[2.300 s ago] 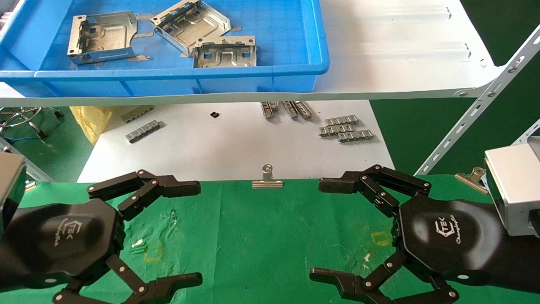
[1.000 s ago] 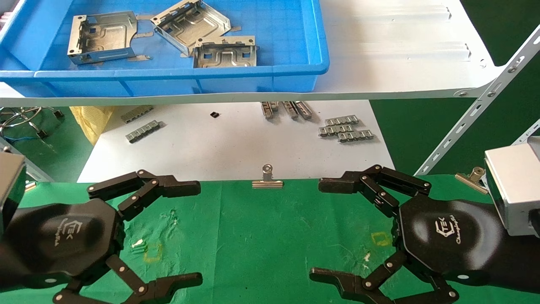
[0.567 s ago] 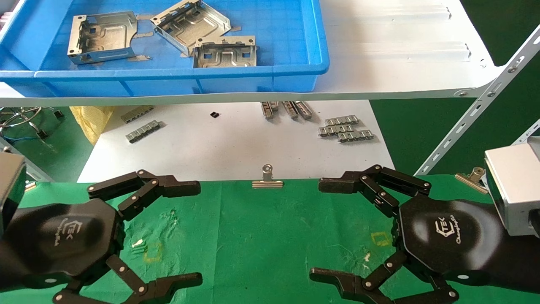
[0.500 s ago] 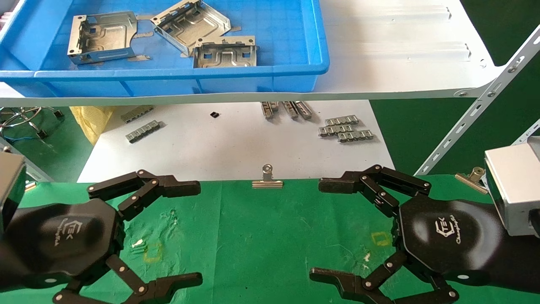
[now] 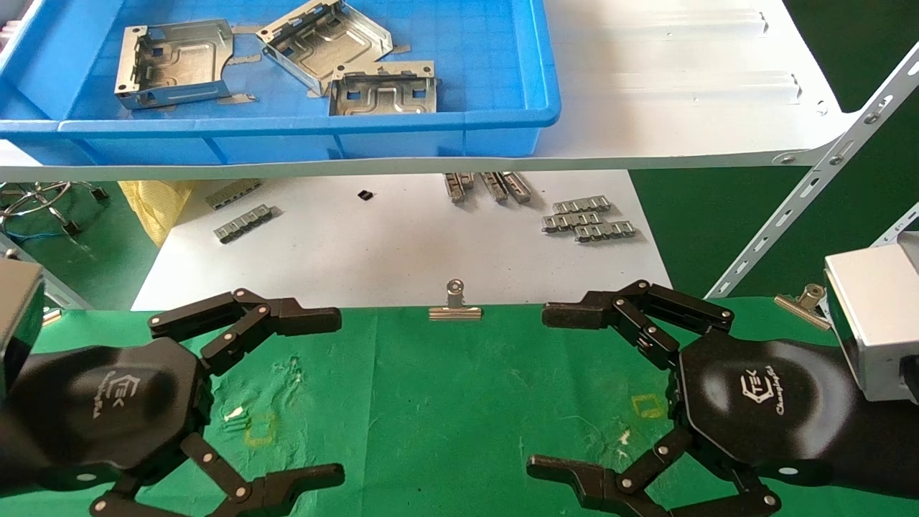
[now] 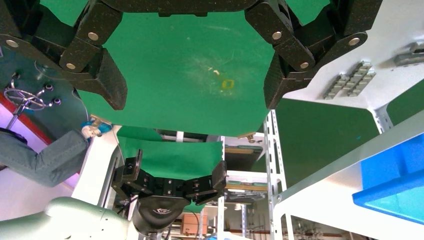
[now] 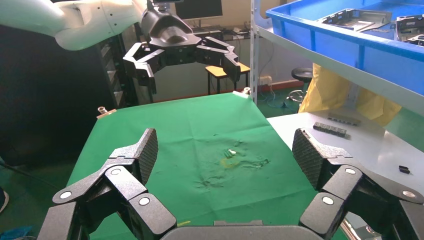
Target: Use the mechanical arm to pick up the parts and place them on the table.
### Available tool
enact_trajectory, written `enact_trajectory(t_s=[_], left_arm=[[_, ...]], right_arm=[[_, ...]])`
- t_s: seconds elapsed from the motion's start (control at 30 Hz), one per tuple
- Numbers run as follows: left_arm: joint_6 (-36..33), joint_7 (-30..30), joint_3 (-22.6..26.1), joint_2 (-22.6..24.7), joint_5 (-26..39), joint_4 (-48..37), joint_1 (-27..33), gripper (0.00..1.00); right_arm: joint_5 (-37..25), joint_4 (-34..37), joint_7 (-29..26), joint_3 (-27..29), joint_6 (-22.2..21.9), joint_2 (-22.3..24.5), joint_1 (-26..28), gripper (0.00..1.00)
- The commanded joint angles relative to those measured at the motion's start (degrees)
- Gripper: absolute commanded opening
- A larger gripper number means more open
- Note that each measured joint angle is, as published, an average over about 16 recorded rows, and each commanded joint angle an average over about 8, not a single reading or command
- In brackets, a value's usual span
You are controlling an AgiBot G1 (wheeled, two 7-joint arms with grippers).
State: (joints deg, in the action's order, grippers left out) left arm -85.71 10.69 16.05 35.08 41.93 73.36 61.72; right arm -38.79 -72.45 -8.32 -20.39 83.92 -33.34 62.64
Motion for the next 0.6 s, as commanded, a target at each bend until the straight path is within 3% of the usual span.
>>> enact_trajectory(t_s=[0.03, 0.6], left_arm=[[0.0, 0.0, 0.0, 0.0, 0.0, 0.0, 0.0, 1.00], [0.0, 0.0, 0.0, 0.0, 0.0, 0.0, 0.0, 1.00]], right_arm=[[0.0, 0.0, 0.0, 0.0, 0.0, 0.0, 0.0, 0.00], [0.0, 0.0, 0.0, 0.0, 0.0, 0.0, 0.0, 0.00]])
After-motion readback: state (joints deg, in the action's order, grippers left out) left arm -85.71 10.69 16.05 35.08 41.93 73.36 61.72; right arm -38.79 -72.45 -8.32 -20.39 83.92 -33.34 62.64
